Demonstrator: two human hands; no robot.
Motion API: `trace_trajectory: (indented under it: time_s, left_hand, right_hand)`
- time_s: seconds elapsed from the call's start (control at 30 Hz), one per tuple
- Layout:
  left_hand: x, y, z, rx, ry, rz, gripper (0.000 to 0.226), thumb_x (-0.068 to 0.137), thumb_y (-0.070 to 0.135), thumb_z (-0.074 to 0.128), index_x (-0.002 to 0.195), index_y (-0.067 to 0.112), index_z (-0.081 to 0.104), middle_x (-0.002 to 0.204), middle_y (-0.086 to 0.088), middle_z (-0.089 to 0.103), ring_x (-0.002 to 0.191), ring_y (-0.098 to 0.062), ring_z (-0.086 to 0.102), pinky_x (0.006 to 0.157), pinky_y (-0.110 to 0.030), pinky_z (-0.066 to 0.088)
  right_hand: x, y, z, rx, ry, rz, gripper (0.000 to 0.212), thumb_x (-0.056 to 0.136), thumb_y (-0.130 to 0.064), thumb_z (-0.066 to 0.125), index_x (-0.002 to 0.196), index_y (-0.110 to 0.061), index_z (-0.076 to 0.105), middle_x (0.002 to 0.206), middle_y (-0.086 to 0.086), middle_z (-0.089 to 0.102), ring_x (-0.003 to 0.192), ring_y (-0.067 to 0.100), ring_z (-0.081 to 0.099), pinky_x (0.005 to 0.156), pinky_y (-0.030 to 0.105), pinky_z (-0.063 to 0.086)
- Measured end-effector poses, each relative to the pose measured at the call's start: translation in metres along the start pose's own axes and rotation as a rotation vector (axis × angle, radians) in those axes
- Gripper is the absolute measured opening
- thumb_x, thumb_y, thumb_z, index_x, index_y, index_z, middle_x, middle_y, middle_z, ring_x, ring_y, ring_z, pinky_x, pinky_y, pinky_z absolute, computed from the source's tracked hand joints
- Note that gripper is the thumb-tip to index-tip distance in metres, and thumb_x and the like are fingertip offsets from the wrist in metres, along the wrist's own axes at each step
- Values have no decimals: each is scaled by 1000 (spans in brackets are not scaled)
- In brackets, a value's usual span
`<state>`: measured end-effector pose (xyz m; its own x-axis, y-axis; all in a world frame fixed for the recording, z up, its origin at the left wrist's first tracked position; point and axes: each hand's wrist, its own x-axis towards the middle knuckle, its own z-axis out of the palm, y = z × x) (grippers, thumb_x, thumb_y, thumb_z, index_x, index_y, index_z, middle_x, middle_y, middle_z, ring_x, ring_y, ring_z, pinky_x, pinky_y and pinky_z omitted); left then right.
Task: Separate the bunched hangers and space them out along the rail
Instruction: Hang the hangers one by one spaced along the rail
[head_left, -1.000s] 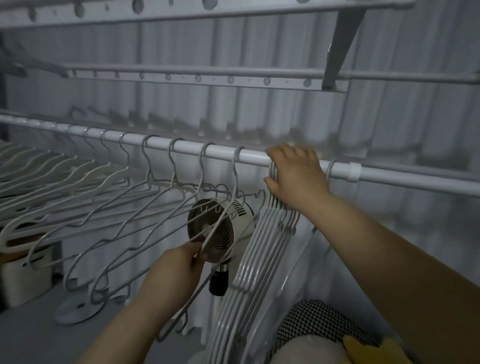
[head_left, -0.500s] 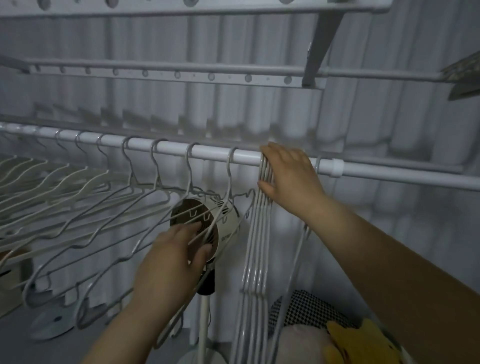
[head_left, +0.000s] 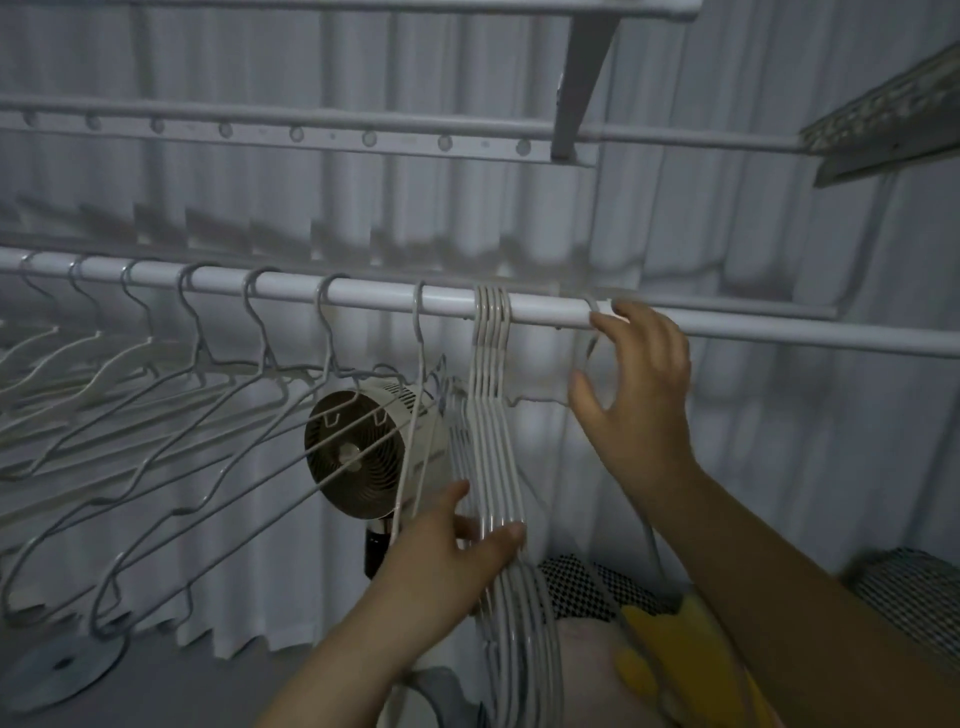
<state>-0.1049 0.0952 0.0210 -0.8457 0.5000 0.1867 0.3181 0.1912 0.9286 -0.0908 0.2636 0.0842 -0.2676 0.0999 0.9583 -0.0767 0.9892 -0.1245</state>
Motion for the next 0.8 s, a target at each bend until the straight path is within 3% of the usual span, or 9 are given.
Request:
trace_trajectory:
  time_s: [0.1,0.17,0.23,0.3,0.43,0.5,0.57,0.67,0.8]
  left_hand:
    - [-3,5,5,-205,-80,-67,17,87,18,57,103,21,53,80,1,63,58,-3,60,51,-19,50]
    - [-5,9,8,-313,-104,-94,7,88,12,57,90,19,56,76,-3,63,49,-4,61,43,-18,48]
    - [-6,11,10,-344,-107,-99,7,88,8,55,87,15,56,72,-6,62,40,-3,58,37,-16,44]
    - [-7,12,10,-380,-104,-98,6,88,6,55,88,11,57,71,-7,62,39,-4,59,37,-16,44]
    - [-11,10,4,-364,-111,-79,10,89,8,54,98,9,59,69,-3,64,43,-5,61,38,-16,45]
    - [-14,10,1,-322,-98,-74,26,89,14,54,115,9,54,78,-1,64,52,-6,62,38,-14,45]
    - [-17,10,-4,-275,-65,-51,49,89,19,54,135,16,38,96,4,58,68,-6,58,42,-11,47]
    - [-18,11,-16,-225,-24,12,64,89,22,53,144,21,21,119,8,45,88,-3,51,67,-18,49]
    - [-18,9,-30,-62,102,226,57,89,22,53,141,23,29,129,11,38,116,0,34,98,-23,32]
  right_hand:
    - [-28,2,-16,75,-98,279,56,79,-32,49,126,0,47,131,21,47,123,32,40,100,17,16]
    - [-40,-2,-26,246,-299,606,57,89,-30,54,137,-7,33,137,11,41,123,26,42,97,22,30]
    - [-46,-8,-30,454,-503,876,59,90,-28,54,140,-12,27,125,6,49,103,19,55,80,26,43]
    - [-49,-16,-30,569,-629,993,56,90,-27,53,139,-13,28,105,4,57,71,13,58,60,24,47]
    - [-56,-28,-25,522,-741,872,33,93,-14,47,125,-7,43,65,2,60,29,3,47,33,13,37]
    - [-56,-31,-22,448,-681,819,27,95,-11,41,120,-2,49,55,3,54,22,2,39,30,12,32]
    - [-54,-34,-21,364,-591,754,27,96,-11,39,110,8,54,52,4,49,23,2,40,32,11,31]
    - [-50,-39,-27,331,-464,681,31,97,-12,39,96,14,56,49,4,46,28,0,44,35,7,31]
    - [-42,-29,-48,348,-410,762,32,99,-17,35,92,7,56,45,5,50,20,5,36,27,9,25]
